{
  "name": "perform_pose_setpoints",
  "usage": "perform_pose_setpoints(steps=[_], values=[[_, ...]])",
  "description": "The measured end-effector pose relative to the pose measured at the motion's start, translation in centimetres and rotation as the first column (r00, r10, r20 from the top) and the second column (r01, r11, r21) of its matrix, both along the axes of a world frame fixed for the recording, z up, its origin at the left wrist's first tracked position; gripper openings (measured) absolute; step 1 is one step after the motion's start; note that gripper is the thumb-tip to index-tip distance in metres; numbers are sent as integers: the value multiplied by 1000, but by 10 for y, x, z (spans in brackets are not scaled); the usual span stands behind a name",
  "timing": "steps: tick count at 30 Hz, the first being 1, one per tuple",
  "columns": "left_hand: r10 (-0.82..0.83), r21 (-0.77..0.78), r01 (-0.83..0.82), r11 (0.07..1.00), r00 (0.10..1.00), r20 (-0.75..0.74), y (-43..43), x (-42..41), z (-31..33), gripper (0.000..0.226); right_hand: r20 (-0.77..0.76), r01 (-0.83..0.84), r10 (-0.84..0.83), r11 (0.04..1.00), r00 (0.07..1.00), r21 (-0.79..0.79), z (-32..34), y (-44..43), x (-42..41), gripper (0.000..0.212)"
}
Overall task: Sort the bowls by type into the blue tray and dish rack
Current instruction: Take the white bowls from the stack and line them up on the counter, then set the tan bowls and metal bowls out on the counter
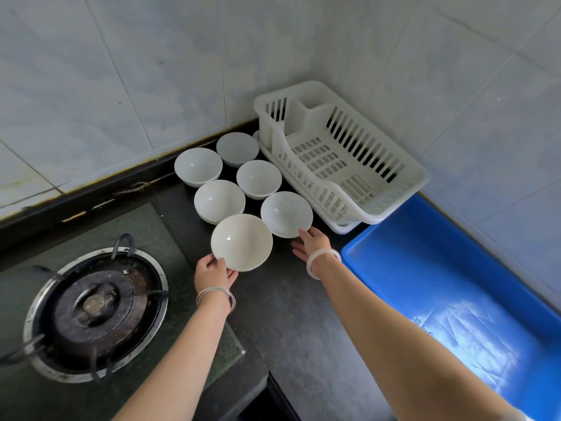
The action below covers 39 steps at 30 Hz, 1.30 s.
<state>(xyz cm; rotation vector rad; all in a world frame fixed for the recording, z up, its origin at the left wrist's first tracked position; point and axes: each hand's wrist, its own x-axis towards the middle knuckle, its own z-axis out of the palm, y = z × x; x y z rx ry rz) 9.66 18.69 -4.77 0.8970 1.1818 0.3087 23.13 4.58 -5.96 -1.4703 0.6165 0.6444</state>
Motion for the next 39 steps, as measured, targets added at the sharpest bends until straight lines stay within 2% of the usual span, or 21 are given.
perform_pose_setpoints(steps=[4, 7, 11, 15, 18, 22, 28, 31, 33, 39], values=[[-164, 186, 179, 966, 982, -91, -7, -5, -5, 38, -18, -108, 108, 994, 994, -14, 12, -7, -8, 46], [-265, 279, 305, 911, 949, -172, -16, -15, -3, 38, 49, -171, 174, 983, 984, -64, 21, -18, -18, 45], [-397, 275, 467, 840, 876, -275, -40, -35, -1, 45, 159, -212, 234, 967, 959, -143, 38, -53, -47, 38], [-538, 282, 588, 758, 809, -238, -84, -50, 8, 36, 273, -243, 347, 904, 897, -351, 61, -115, -95, 32], [-705, 291, 733, 615, 676, -215, -130, -60, 17, 28, 329, -176, 379, 844, 865, -507, 77, -175, -138, 22], [-904, 291, 912, 288, 359, -230, -201, -76, 30, 26, 292, -26, 326, 705, 899, -708, 87, -251, -190, 20], [-948, 503, 859, -96, 75, -310, -299, -108, 49, 27, 269, 121, 223, 513, 937, -850, 86, -335, -265, 16], [-919, 548, 799, -247, -14, -394, -331, -120, 53, 31, 139, 41, 235, 380, 962, -924, 78, -359, -295, 20], [-899, 558, 767, -318, -57, -434, -345, -126, 52, 33, 71, -21, 251, 344, 965, -939, 72, -366, -308, 22], [-873, 556, 756, -344, -38, -487, -358, -135, 45, 37, 118, 37, 213, 349, 970, -936, 66, -368, -319, 21]])
